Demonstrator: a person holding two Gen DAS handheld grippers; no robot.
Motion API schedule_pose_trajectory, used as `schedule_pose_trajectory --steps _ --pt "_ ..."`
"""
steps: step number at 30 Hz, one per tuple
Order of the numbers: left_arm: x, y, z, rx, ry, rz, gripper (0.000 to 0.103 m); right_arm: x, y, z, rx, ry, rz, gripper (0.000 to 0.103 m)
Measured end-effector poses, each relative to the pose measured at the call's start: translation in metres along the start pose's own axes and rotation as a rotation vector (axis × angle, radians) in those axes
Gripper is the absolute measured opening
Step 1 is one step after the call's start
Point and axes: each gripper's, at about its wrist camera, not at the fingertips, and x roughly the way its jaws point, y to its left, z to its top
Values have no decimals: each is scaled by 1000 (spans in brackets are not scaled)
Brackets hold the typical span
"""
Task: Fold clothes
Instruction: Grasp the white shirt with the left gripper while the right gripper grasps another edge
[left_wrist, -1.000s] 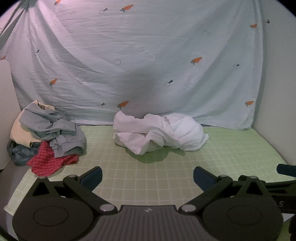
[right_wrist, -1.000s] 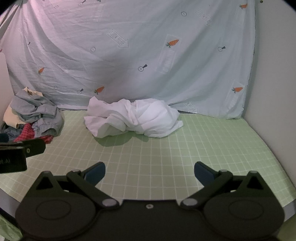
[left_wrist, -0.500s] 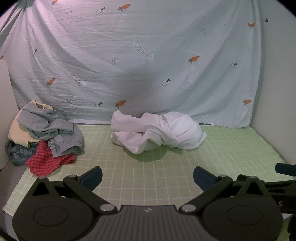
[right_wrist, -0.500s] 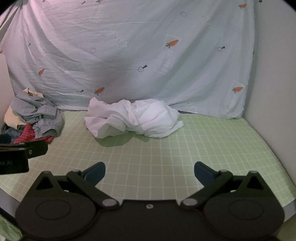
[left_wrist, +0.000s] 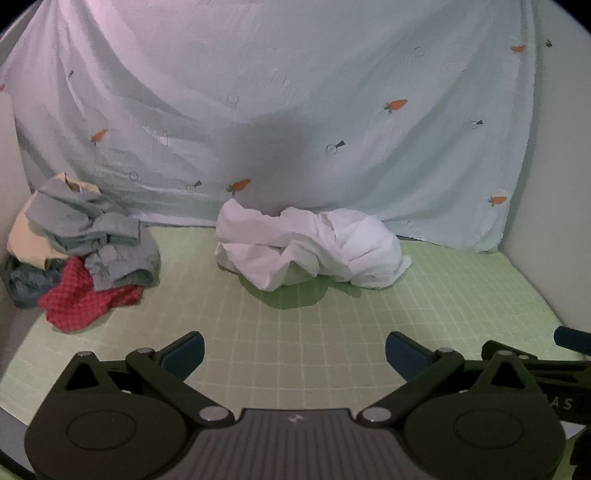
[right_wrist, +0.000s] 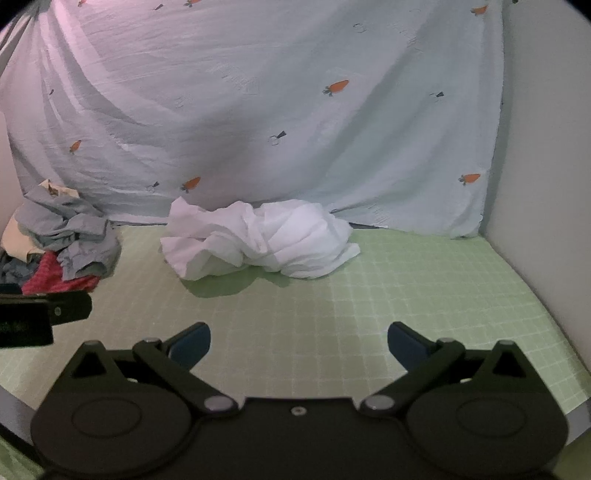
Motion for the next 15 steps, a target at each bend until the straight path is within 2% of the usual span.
schedule_pose_trajectory --steps 2,5,7,10,11,12,15 --pt "9 0 3 -40 3 34 102 5 -6 1 7 -3 -17 103" --pt "25 1 9 -53 5 31 101 15 -14 4 16 -3 -8 103" --pt "39 3 11 -55 12 42 96 26 -19 6 13 11 -4 103" --pt "63 11 16 -94 45 52 78 49 -26 9 -6 35 -48 103" --pt "72 15 18 -114 57 51 76 57 -29 11 -11 40 -69 103" --pt "80 18 20 -130 70 51 68 65 -33 13 -14 43 -89 103" --pt "107 29 29 -165 98 51 52 95 -47 20 -6 34 -123 103"
